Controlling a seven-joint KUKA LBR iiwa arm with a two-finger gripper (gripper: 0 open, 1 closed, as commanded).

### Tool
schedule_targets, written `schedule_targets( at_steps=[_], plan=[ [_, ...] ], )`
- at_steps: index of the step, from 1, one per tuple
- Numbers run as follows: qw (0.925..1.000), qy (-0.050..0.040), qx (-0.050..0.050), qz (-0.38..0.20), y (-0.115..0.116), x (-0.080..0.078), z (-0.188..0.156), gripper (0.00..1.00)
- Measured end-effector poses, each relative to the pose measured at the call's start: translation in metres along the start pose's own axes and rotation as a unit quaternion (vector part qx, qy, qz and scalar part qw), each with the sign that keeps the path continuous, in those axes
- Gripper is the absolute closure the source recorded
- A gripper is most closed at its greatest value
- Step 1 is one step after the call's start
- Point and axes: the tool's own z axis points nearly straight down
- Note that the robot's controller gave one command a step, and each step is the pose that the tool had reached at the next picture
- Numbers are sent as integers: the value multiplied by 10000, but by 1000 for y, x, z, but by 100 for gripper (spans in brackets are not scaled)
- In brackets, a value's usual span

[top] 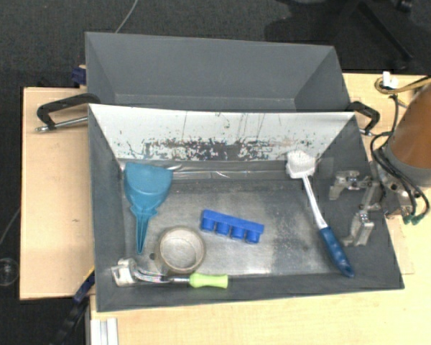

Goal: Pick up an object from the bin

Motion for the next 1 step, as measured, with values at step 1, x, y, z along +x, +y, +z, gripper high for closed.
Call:
schedule_targets(
  at_steps=[1],
  plan=[
    [10000, -43, 9, -12, 1, -2, -5, 0]
  ],
)
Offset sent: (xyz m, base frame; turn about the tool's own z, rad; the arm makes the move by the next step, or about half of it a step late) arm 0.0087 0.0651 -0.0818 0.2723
